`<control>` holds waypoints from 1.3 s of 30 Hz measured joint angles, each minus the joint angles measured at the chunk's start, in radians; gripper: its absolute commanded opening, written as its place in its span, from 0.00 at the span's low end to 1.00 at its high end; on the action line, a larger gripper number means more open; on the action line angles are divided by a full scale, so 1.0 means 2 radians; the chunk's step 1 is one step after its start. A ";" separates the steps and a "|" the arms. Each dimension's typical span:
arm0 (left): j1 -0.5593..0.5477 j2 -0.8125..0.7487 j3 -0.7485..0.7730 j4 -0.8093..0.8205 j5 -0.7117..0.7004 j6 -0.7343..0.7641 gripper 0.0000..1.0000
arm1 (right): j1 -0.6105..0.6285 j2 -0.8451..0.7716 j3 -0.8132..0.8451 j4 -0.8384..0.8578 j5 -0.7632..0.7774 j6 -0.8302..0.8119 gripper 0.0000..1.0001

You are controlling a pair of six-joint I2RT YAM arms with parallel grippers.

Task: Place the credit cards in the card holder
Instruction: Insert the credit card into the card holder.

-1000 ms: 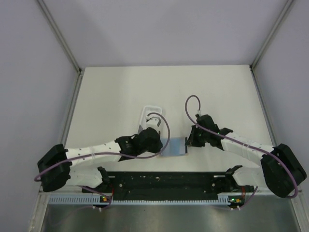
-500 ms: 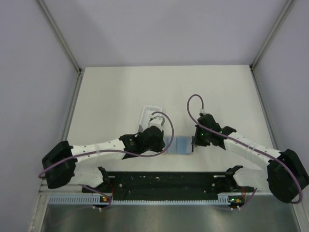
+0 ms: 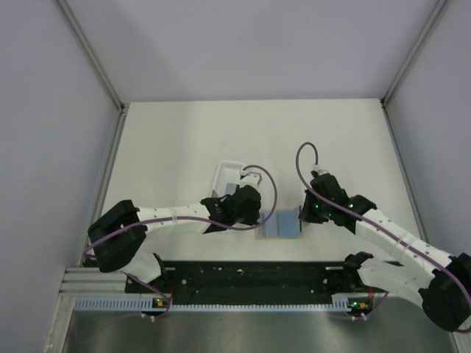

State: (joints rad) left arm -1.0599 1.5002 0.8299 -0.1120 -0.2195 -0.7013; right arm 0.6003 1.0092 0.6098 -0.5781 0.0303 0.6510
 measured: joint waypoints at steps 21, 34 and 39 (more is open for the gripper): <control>0.010 0.036 0.001 -0.015 0.010 -0.022 0.00 | -0.012 -0.028 -0.035 0.113 -0.124 -0.002 0.00; 0.000 0.056 0.001 -0.039 0.008 -0.031 0.00 | -0.080 0.002 -0.080 0.189 -0.230 -0.016 0.00; -0.002 0.056 0.001 -0.041 0.008 -0.032 0.00 | -0.080 0.012 -0.089 0.207 -0.241 -0.015 0.00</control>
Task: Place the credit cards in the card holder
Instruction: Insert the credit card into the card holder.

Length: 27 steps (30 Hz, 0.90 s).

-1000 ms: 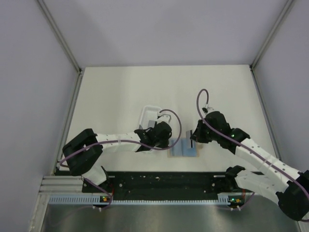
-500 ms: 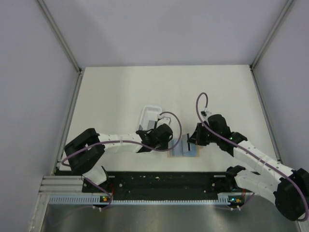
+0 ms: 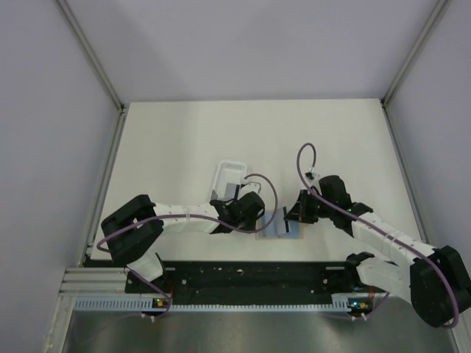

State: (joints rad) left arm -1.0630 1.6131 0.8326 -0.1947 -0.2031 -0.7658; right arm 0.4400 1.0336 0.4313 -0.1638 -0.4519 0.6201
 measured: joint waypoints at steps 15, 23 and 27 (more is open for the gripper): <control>-0.002 0.000 0.000 -0.001 0.000 0.000 0.00 | -0.003 0.027 -0.004 0.006 0.015 -0.009 0.00; -0.002 0.002 0.000 0.001 0.000 0.000 0.00 | -0.006 0.047 -0.017 0.029 0.011 -0.007 0.00; -0.002 0.003 0.000 0.003 0.000 -0.002 0.00 | -0.006 0.056 -0.022 0.048 0.005 -0.003 0.00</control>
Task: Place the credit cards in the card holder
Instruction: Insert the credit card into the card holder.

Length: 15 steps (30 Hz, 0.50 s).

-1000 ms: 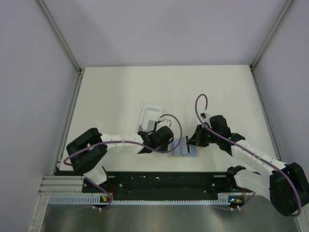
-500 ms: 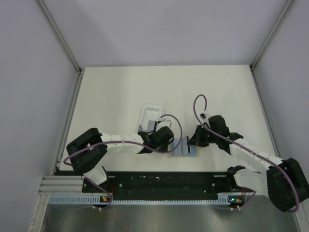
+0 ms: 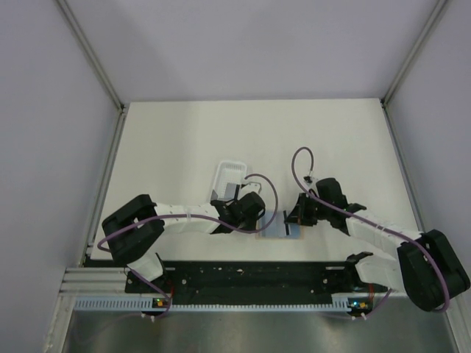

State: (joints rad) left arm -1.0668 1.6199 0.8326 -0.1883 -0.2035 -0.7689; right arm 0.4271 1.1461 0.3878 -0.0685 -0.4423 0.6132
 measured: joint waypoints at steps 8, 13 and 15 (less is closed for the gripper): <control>0.000 0.001 0.000 0.002 -0.001 -0.002 0.00 | -0.002 0.018 -0.004 0.029 -0.014 0.009 0.00; 0.000 0.001 0.000 0.002 -0.001 -0.002 0.00 | -0.002 0.028 -0.004 0.044 -0.017 0.012 0.00; 0.000 0.001 0.000 0.002 -0.001 -0.002 0.00 | -0.002 0.030 -0.004 0.046 -0.017 0.013 0.00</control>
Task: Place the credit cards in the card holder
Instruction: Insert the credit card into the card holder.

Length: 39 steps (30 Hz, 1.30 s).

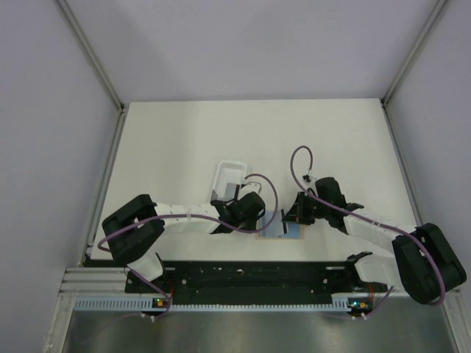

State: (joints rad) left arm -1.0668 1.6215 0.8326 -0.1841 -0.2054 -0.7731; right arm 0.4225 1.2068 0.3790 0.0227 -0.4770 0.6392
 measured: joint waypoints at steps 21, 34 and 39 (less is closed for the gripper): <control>0.000 0.000 0.000 0.000 0.000 0.000 0.00 | -0.003 0.023 -0.032 0.076 -0.014 0.018 0.00; 0.000 0.000 0.000 0.000 0.001 0.000 0.00 | 0.005 0.027 -0.046 0.108 -0.011 0.049 0.00; 0.000 0.000 0.000 0.000 0.001 0.000 0.00 | 0.021 0.040 -0.044 0.115 0.007 0.060 0.00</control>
State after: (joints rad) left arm -1.0668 1.6218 0.8326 -0.1837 -0.2039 -0.7731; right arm 0.4652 1.2869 0.2905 0.2523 -0.4629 0.7601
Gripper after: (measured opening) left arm 0.012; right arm 0.005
